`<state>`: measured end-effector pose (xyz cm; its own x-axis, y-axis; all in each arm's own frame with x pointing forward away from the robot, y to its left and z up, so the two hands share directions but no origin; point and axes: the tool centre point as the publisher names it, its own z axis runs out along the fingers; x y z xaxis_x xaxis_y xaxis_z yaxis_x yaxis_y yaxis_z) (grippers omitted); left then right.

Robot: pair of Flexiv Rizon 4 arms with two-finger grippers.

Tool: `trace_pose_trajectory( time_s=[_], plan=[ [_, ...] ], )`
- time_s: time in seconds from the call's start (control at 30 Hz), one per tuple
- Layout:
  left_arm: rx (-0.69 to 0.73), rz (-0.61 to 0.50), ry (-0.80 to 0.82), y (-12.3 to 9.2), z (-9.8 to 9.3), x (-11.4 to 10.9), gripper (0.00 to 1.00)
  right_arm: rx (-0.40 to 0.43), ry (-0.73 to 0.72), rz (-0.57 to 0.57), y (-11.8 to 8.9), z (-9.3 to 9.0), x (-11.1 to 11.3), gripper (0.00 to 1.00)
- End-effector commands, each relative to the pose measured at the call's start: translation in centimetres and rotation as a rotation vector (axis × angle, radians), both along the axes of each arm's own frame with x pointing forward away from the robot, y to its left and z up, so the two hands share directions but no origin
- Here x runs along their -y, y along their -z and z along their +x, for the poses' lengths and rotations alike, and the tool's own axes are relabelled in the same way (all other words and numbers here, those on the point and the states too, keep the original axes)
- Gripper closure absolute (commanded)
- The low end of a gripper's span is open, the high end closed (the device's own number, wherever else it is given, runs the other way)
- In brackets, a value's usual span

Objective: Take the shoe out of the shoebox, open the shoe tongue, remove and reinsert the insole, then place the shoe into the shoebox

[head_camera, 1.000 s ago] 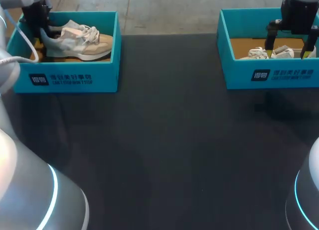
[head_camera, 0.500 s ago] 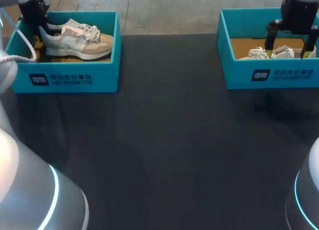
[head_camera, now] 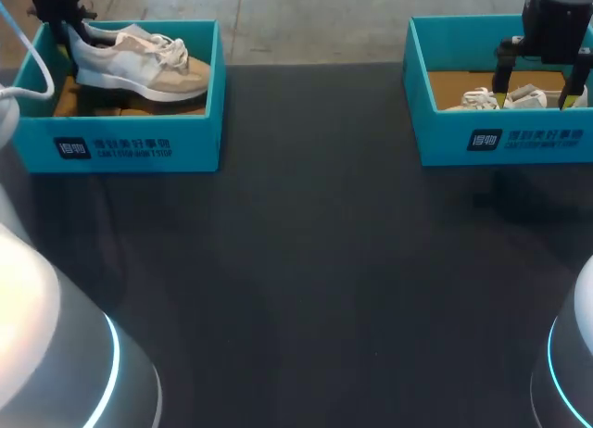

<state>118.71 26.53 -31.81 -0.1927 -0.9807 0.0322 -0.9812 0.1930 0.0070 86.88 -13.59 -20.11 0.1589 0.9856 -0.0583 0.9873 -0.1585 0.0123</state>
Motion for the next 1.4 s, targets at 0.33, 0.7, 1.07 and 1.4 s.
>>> trace_pose_trajectory(
  time_s=[0.33,0.7,1.07,1.4],
  plan=[
    [0.016,0.002,0.007,-2.8,-1.3,0.0,1.00,0.003,0.000,0.001,0.0,-0.1,0.1,0.00],
    [0.006,0.025,-0.006,-2.1,-1.9,-0.9,1.00,0.003,0.000,0.001,0.0,-0.1,0.1,0.00],
    [0.010,0.047,-0.040,-2.7,-2.3,-3.0,1.00,0.003,0.000,0.001,0.0,-0.1,0.1,0.00],
    [0.017,0.055,-0.065,-3.5,-2.7,-4.4,1.00,0.003,0.000,0.001,0.0,-0.1,0.1,0.00]
  ],
)
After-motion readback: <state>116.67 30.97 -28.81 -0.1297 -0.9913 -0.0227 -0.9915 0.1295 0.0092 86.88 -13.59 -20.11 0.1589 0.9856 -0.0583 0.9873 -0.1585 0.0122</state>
